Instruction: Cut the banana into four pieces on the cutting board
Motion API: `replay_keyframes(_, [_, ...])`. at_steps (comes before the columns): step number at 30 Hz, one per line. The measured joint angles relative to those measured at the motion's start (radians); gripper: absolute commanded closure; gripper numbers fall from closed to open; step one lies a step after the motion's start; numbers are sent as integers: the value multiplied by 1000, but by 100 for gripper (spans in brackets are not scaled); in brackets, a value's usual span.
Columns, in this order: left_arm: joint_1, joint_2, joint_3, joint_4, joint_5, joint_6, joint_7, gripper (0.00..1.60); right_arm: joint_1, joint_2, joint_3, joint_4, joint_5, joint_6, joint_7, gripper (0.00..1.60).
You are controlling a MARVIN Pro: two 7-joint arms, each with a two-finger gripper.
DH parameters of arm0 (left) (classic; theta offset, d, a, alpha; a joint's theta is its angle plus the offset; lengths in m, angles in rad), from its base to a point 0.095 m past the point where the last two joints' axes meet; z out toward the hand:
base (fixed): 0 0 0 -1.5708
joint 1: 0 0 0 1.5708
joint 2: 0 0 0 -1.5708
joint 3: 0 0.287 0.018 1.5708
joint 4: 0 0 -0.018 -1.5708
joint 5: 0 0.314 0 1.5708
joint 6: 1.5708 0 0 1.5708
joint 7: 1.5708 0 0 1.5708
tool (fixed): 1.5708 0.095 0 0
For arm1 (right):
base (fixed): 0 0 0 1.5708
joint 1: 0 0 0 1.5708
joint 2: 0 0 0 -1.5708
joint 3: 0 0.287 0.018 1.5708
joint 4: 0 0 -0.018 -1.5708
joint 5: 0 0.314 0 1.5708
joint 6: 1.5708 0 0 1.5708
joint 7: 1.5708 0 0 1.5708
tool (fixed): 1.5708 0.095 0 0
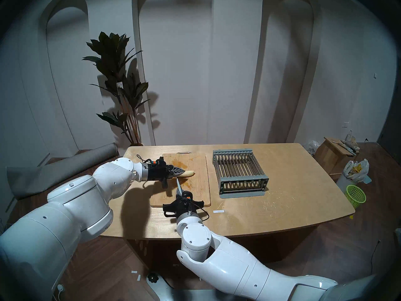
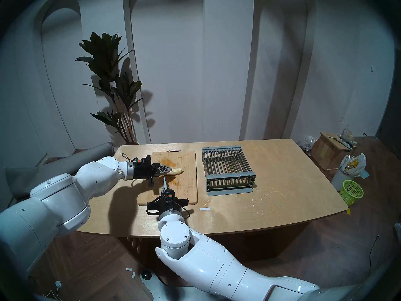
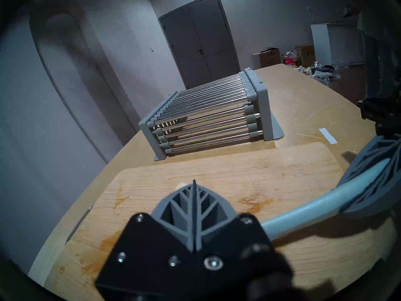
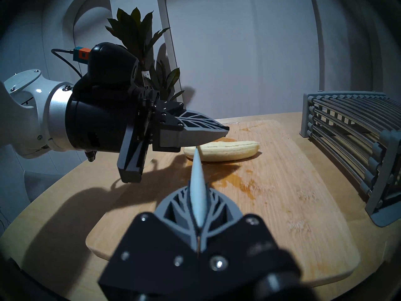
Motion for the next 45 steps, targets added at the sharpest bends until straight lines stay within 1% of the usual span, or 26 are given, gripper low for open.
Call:
replay_keyframes(27, [14,1,22,6,2,-17,21,160,7,-9,1,29,10,16,-4,160])
replay_keyframes(45, [-1,1,52,4,8,20,-12,160,13,-18,4,46,18,25,-6,160])
